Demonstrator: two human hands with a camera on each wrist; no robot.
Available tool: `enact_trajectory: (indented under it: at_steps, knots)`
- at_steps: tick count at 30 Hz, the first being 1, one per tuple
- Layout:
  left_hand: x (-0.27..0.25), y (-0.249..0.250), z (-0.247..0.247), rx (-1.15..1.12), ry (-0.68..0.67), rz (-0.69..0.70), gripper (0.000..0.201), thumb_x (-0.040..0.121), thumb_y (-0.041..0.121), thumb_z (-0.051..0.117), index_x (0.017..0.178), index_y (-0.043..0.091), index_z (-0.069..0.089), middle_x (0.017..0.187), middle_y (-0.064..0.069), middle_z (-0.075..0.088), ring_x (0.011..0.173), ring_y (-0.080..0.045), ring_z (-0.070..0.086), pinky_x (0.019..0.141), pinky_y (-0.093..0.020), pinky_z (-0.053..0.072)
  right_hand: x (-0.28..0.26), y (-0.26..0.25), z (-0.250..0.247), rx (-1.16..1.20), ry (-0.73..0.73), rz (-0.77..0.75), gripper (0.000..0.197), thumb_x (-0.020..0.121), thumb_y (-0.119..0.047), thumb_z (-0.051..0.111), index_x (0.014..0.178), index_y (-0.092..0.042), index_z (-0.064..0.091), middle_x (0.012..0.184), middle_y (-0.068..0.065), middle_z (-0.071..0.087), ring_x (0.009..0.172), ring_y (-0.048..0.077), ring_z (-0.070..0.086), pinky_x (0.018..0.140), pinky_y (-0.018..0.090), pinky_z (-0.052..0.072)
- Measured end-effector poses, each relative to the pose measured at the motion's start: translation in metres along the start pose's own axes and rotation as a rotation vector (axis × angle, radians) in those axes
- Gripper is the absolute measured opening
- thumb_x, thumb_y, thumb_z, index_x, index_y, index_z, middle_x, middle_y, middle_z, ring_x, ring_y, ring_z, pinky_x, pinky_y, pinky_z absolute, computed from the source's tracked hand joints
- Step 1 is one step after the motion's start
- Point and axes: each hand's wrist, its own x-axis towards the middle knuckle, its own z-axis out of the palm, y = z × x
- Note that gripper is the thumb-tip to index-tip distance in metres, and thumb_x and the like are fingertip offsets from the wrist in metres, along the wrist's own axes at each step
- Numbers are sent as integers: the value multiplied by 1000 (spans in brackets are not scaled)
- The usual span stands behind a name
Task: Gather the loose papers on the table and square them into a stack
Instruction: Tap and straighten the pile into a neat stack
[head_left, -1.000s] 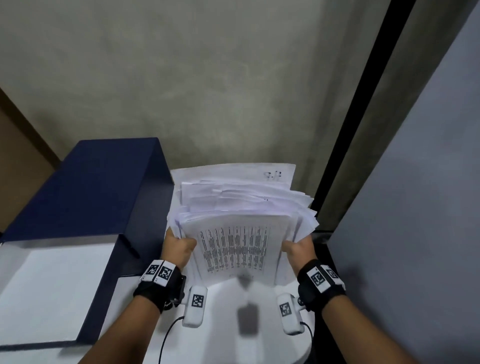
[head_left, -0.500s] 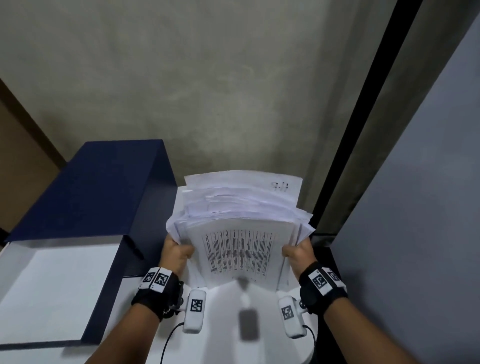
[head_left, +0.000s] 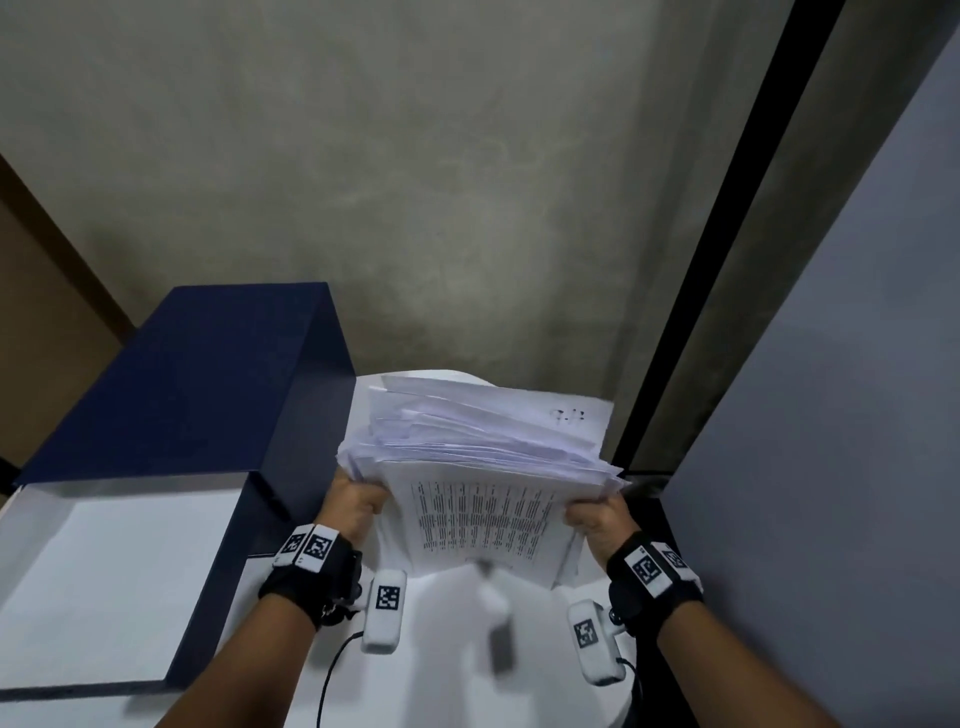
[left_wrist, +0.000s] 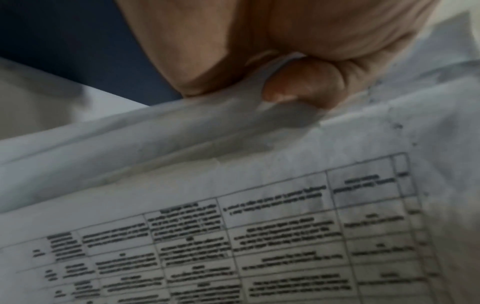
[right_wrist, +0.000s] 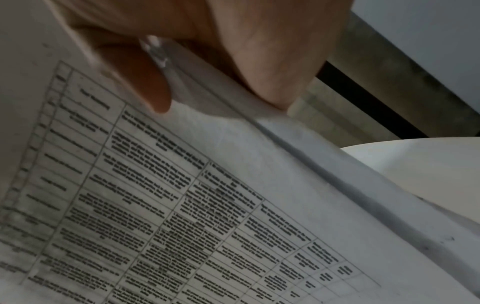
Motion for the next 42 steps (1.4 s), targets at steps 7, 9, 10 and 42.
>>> enact_trajectory:
  at_steps: [7, 9, 10, 42]
  knots:
    - [-2, -2, -2, 6, -81, 15, 64, 41, -6, 43, 101, 4, 59, 69, -3, 64, 68, -20, 59, 50, -19, 45, -1, -6, 5, 89, -40, -28, 59, 45, 11, 43, 93, -13, 66, 69, -4, 72, 69, 12, 68, 58, 26, 54]
    - [-4, -3, -1, -13, -93, 24, 65, 41, -7, 42, 100, 13, 59, 75, -7, 63, 75, -24, 58, 57, -25, 45, -3, -6, 8, 52, -73, -45, 62, 45, 9, 43, 91, -21, 72, 66, -4, 69, 65, 10, 64, 56, 23, 49]
    - [-2, -5, -2, -14, -101, 20, 64, 41, -8, 41, 99, 14, 60, 78, -9, 64, 78, -25, 59, 60, -27, 46, -4, -6, 8, 44, -78, -51, 59, 45, 8, 43, 87, -21, 74, 63, -4, 66, 63, 9, 61, 55, 22, 47]
    - [-15, 8, 6, 117, -9, 214, 54, 73, -24, 36, 113, 5, 56, 95, 0, 67, 79, 5, 65, 68, -12, 51, -1, 12, 0, -192, 133, -188, 66, 70, 16, 52, 115, -29, 40, 97, 0, 59, 79, -6, 62, 71, 17, 51]
